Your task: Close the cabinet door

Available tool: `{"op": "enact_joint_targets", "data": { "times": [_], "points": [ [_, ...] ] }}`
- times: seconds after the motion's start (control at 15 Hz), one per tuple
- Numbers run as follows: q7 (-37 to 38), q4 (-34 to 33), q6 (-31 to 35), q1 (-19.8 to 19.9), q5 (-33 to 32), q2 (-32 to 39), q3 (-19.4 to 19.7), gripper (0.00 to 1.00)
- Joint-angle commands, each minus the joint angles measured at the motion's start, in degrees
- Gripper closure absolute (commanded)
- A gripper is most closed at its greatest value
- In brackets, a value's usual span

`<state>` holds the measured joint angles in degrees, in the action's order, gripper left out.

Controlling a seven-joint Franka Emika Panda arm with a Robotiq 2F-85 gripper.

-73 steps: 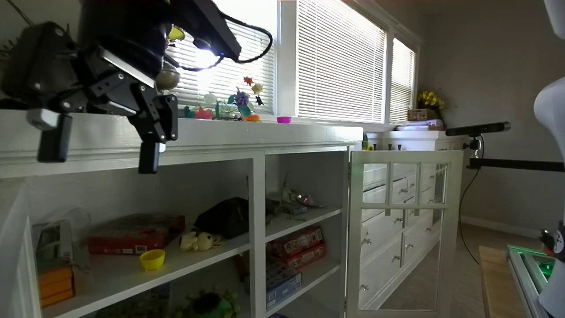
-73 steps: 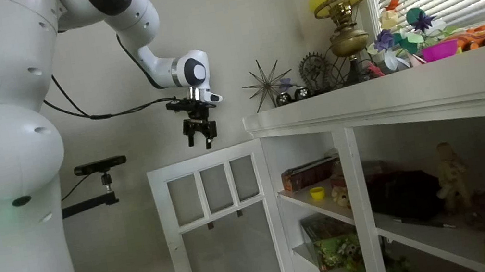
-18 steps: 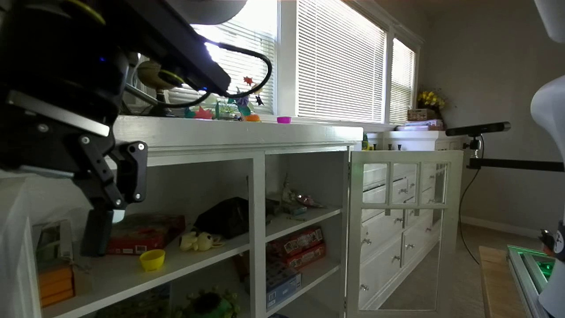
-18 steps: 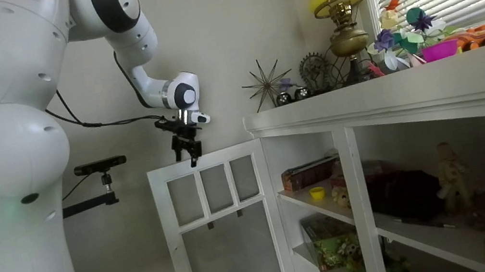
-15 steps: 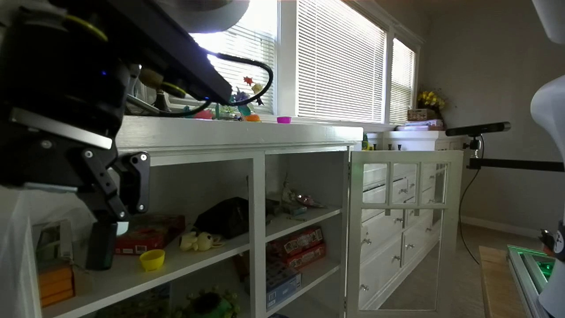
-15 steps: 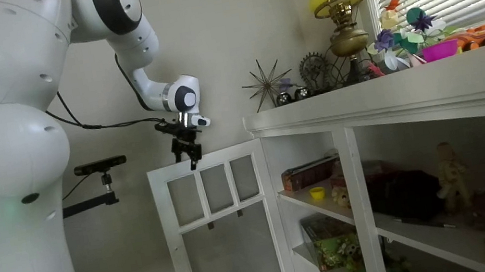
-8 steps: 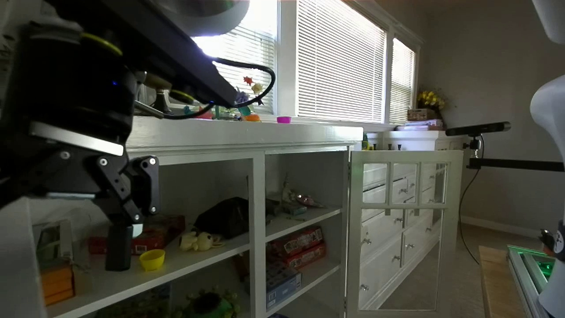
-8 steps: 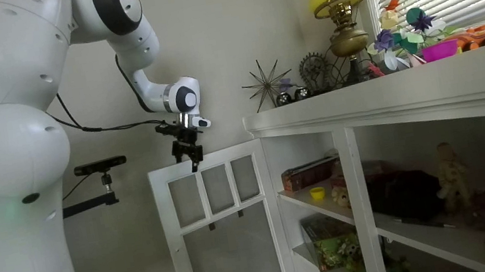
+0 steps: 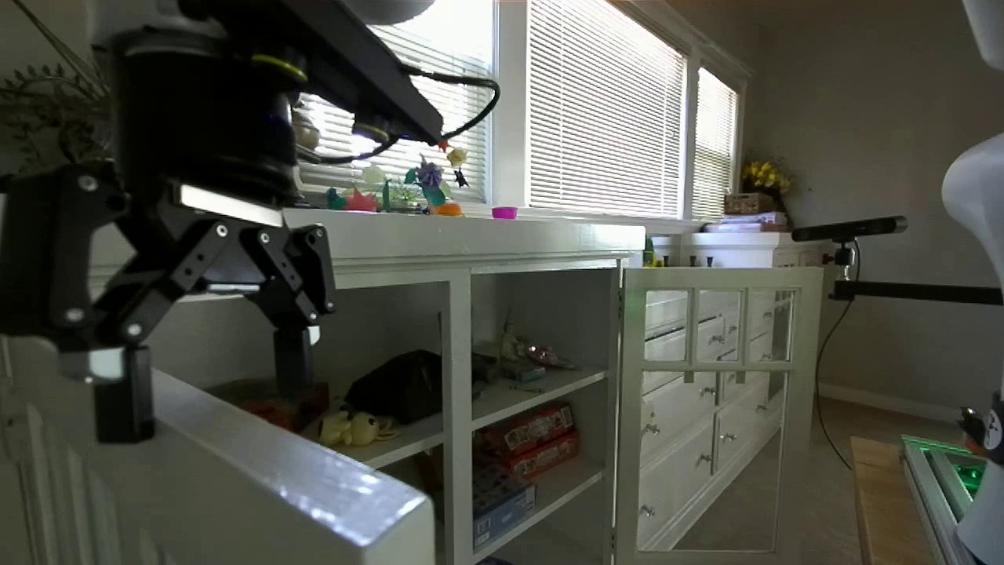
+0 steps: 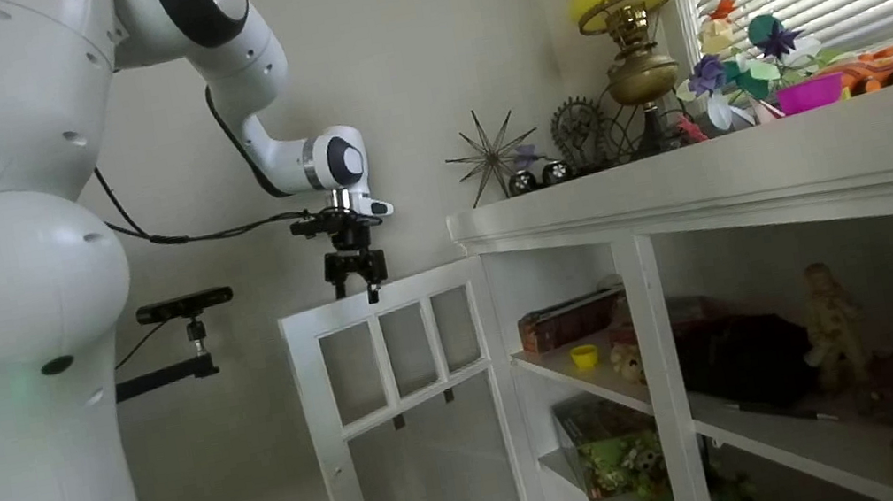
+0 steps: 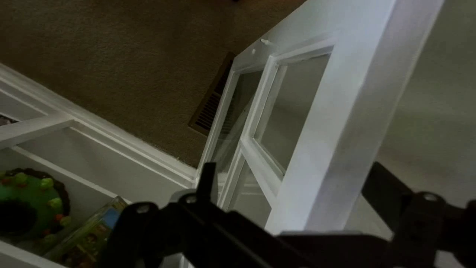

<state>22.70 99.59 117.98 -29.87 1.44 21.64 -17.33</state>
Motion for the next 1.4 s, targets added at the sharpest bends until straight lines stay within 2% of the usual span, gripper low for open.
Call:
{"op": "enact_joint_targets", "data": {
  "times": [0.0, 0.4, 0.93, 1.33],
  "points": [
    [1.0, 0.8, -3.0, -0.2, -3.4, -3.3, 0.7, 0.0],
    [0.5, 1.4, -6.3, 0.8, -3.6, -3.6, 0.6, 0.0],
    [-1.1, -0.3, -4.6, 1.1, -0.4, -5.3, -1.1, 0.0],
    [-0.7, 0.2, -4.3, 0.9, 1.1, -3.8, -2.3, 0.0]
  ]
}}
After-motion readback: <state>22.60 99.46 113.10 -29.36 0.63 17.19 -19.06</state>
